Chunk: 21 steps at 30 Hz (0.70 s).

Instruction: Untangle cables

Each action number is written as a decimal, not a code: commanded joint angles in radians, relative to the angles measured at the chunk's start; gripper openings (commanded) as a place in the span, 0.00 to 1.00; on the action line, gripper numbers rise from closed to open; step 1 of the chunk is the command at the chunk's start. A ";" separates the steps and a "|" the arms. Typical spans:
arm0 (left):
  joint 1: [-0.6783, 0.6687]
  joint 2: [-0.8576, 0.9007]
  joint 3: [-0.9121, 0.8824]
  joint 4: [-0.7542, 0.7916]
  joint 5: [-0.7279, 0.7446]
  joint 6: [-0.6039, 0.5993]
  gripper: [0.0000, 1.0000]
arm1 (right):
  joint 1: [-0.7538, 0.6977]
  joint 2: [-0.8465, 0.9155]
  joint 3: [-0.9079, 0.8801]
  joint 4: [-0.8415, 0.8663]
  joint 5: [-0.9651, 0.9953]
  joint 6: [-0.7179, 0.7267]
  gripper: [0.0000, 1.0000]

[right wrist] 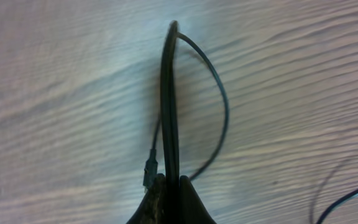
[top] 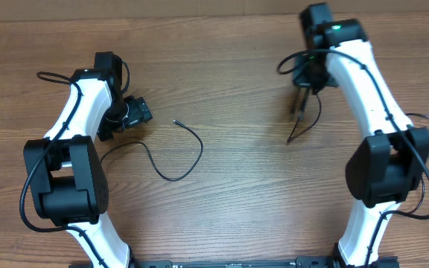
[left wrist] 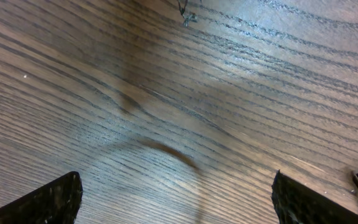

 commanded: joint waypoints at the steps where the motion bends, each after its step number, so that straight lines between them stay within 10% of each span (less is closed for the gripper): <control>1: -0.002 0.005 0.013 0.001 -0.013 0.004 0.97 | -0.088 -0.083 0.067 0.021 -0.023 -0.011 0.04; 14: -0.002 0.005 0.013 0.005 -0.013 0.003 0.98 | -0.365 -0.077 0.004 0.000 -0.044 -0.010 0.04; 21: -0.002 0.005 0.013 0.008 -0.013 0.003 0.98 | -0.409 -0.077 -0.036 -0.006 -0.043 -0.011 0.62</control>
